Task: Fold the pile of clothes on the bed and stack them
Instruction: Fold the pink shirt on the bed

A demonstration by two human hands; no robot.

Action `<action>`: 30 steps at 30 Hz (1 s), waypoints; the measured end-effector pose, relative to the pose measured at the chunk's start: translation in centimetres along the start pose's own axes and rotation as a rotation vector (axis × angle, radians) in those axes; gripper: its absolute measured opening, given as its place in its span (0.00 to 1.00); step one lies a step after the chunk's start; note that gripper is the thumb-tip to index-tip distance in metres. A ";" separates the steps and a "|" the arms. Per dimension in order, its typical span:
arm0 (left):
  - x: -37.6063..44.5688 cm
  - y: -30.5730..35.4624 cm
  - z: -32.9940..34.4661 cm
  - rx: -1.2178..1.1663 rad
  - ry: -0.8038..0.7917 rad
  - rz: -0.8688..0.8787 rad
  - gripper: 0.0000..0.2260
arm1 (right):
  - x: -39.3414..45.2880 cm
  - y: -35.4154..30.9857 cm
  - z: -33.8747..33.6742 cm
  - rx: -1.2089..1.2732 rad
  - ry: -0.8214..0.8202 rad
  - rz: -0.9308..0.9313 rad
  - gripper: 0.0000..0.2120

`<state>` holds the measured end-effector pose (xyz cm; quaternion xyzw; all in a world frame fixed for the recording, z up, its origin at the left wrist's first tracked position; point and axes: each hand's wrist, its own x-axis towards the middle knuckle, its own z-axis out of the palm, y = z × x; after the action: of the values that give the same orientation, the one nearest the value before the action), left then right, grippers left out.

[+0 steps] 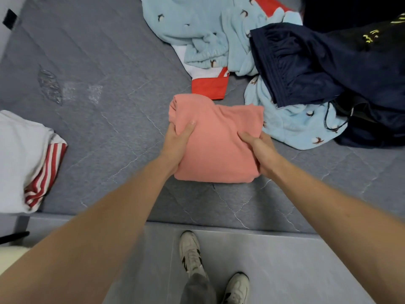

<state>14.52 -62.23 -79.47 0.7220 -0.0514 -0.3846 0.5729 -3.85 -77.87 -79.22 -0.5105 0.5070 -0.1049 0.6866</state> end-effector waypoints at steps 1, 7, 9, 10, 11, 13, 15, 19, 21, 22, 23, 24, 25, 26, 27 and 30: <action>-0.6 0.4 -0.6 -0.006 0.005 0.015 0.29 | -0.7 -0.4 0.3 0.002 -0.008 -0.013 0.21; -5.5 3.4 -6.1 -0.072 0.107 0.085 0.28 | -5.7 -4.2 5.0 -0.014 -0.095 -0.075 0.14; -7.9 4.4 -9.1 -0.090 0.161 0.090 0.29 | -7.8 -5.2 7.7 -0.029 -0.106 -0.091 0.13; -9.1 4.9 -10.9 -0.090 0.187 0.093 0.29 | -8.9 -5.6 9.3 -0.029 -0.122 -0.096 0.11; -10.3 5.3 -12.8 -0.084 0.213 0.093 0.30 | -10.2 -5.9 11.0 -0.027 -0.142 -0.095 0.10; -12.2 6.4 -17.2 -0.038 0.256 0.092 0.33 | -12.6 -6.4 14.9 -0.020 -0.183 -0.092 0.11; -13.6 7.5 -22.0 0.039 0.280 0.113 0.35 | -14.7 -6.4 19.1 -0.010 -0.220 -0.102 0.14; -14.6 8.7 -32.4 0.153 0.327 0.136 0.38 | -18.0 -5.5 28.6 0.015 -0.254 -0.124 0.19; -14.4 8.6 -37.3 0.163 0.354 0.142 0.39 | -19.1 -4.7 33.4 0.023 -0.261 -0.130 0.21; -14.2 8.3 -40.2 0.156 0.358 0.137 0.39 | -19.4 -4.0 36.4 0.020 -0.259 -0.134 0.20; -14.0 8.0 -42.3 0.147 0.367 0.134 0.38 | -19.6 -3.6 38.6 0.023 -0.259 -0.139 0.20; -13.9 7.7 -43.7 0.137 0.376 0.128 0.37 | -19.7 -3.5 40.2 0.024 -0.267 -0.144 0.20; -13.6 7.2 -45.8 0.127 0.386 0.114 0.36 | -19.8 -3.1 42.4 0.016 -0.273 -0.141 0.20; -13.3 6.8 -48.0 0.117 0.396 0.097 0.35 | -19.8 -2.6 44.7 0.001 -0.274 -0.137 0.20; -12.8 6.4 -49.9 0.115 0.410 0.081 0.35 | -19.7 -2.2 46.8 -0.014 -0.278 -0.139 0.20; -10.9 6.0 -54.9 0.111 0.414 0.077 0.33 | -18.8 -1.2 52.2 -0.019 -0.275 -0.154 0.20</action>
<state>42.82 -15.45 -66.22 0.8135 0.0189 -0.2026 0.5447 29.82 -34.92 -69.02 -0.5637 0.3686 -0.0815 0.7346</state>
